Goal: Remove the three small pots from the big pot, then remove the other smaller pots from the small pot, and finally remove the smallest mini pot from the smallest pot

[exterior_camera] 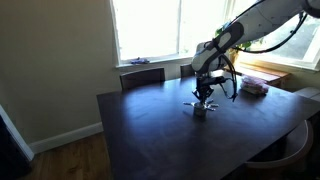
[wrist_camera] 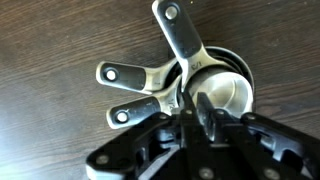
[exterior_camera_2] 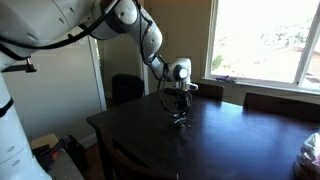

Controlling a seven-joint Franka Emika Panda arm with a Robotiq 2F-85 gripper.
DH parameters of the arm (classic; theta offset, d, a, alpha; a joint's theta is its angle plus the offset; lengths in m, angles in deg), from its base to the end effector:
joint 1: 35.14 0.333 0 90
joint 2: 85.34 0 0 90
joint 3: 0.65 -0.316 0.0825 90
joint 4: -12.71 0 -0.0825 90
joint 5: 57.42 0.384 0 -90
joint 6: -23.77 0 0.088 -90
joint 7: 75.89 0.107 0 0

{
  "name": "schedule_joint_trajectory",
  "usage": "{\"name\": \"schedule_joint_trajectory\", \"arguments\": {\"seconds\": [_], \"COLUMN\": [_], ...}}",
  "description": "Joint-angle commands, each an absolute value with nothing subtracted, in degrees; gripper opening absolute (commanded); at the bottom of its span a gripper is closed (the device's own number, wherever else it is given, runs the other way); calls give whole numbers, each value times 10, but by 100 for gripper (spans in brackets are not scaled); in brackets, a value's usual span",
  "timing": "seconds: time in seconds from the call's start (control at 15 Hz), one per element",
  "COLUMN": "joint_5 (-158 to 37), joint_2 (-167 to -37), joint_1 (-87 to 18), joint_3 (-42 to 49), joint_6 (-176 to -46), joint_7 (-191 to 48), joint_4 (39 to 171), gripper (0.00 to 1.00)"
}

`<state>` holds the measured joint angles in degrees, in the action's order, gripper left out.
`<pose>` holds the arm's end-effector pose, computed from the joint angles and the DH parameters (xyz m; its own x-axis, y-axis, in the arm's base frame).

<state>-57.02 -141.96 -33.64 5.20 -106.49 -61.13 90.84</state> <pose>0.7191 -0.0401 0.1152 0.9545 -0.2934 -0.0523 -0.2876 -0.9529 0.0967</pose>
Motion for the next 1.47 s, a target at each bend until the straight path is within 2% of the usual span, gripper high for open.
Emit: {"name": "schedule_joint_trajectory", "arguments": {"seconds": [0.0, 0.07, 0.13, 0.47, 0.8, 1.4], "joint_5": [-573, -573, -573, -571, -572, -572], "joint_2": [-1422, -1422, -1422, -1426, -1433, -1435], "joint_1": [-333, -333, -334, -337, -335, -337], "joint_3": [54, 54, 54, 50, 51, 49], "joint_6": [-1043, -1043, -1044, -1042, -1038, -1046], "joint_7": [-602, -602, -603, -610, -607, -612], "joint_4": [897, 897, 897, 893, 885, 886], "gripper": [43, 50, 17, 2, 8, 5]}}
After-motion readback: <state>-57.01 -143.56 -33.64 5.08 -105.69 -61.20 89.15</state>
